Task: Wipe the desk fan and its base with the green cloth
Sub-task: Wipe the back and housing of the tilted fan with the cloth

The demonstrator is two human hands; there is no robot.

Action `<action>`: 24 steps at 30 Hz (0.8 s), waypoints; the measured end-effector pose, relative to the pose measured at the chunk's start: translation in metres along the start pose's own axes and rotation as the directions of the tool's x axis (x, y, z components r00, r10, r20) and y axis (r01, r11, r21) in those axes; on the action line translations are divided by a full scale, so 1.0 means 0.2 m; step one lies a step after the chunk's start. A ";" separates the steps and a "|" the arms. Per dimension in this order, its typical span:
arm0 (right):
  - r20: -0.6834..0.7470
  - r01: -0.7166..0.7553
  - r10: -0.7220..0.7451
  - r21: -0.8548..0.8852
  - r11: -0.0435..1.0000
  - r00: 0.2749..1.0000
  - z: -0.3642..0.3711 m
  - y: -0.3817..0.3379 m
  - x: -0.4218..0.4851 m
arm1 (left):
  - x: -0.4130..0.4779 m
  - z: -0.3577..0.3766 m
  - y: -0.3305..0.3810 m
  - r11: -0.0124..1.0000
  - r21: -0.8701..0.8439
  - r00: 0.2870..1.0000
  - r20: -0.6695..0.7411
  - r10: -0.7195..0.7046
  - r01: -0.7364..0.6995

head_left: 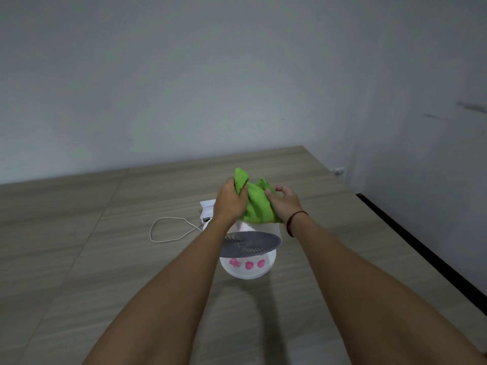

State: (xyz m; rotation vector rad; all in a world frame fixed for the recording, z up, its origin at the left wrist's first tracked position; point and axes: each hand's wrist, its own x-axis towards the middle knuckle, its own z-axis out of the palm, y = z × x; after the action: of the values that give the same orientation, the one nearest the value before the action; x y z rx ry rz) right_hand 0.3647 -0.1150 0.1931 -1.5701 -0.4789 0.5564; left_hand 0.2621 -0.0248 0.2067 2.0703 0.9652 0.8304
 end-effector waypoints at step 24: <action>0.266 0.163 -0.010 -0.558 0.814 0.964 -0.06 0.28 -0.01 | -0.25 0.04 -0.39 0.879 0.461 0.991 0.012 0.133 -0.123</action>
State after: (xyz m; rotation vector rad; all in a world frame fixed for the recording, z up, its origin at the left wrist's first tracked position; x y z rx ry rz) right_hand 0.3689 -0.1309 0.1386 -2.0516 -0.9822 0.5729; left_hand 0.2136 -0.0317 0.1280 2.5606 1.1308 0.7381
